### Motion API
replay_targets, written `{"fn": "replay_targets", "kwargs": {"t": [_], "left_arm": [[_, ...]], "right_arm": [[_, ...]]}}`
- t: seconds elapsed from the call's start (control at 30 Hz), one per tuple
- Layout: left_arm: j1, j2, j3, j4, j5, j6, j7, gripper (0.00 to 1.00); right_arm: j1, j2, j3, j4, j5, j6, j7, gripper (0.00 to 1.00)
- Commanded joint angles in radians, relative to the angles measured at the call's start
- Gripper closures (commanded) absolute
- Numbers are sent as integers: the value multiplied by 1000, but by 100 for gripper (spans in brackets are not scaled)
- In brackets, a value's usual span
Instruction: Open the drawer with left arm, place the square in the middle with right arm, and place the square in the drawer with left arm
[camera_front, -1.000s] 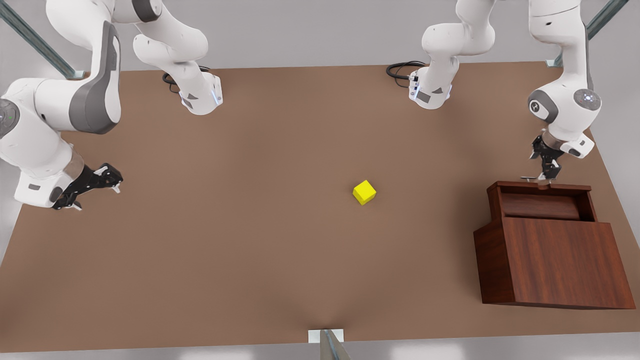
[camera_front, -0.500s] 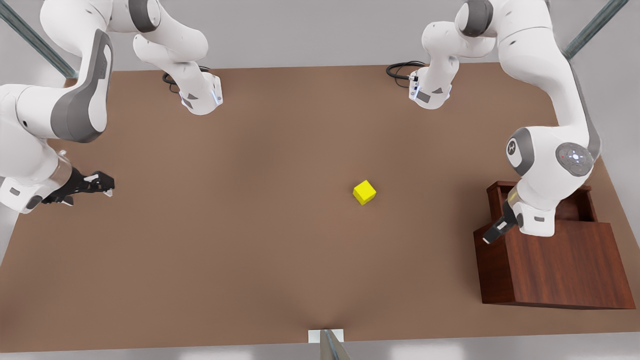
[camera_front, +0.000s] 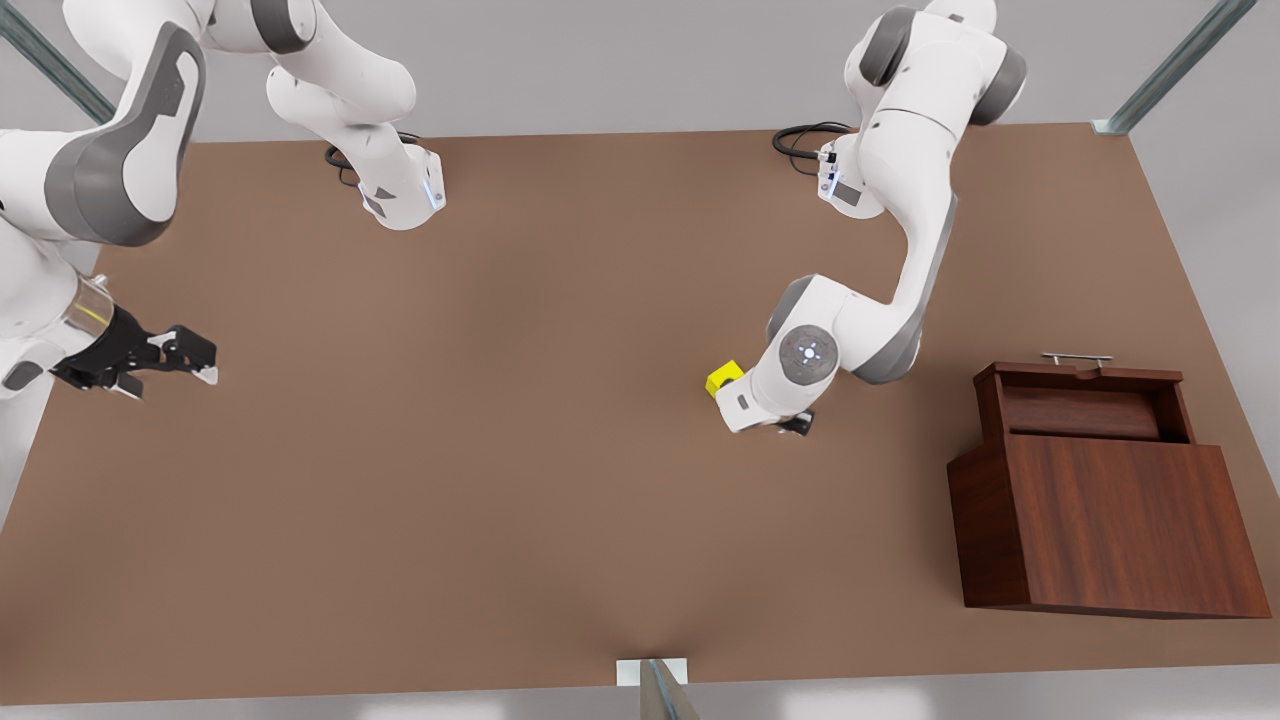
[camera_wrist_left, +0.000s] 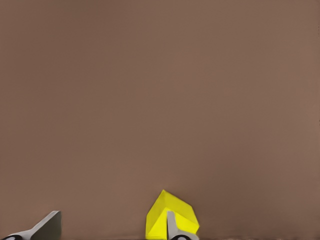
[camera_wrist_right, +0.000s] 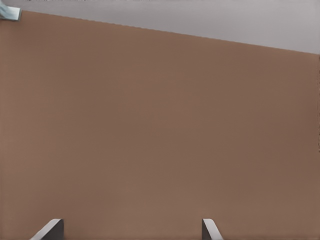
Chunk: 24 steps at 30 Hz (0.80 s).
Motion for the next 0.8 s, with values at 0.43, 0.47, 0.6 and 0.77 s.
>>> {"fn": "replay_targets", "kwargs": {"t": [0.43,0.47,0.6,0.77], "left_arm": [[-87,-88,1,-321,15,311,784,0],[-90,-79,1,-321,15,312,784,0],[-92,-77,1,-367,33,338,783,0],[-94,-84,3,-439,33,397,764,0]], "right_arm": [[2,-4,4,-2,2,25,74,0],[2,-7,4,-2,2,28,74,0],[4,-7,5,-4,4,27,74,0],[4,-1,7,-5,-9,28,70,0]]}}
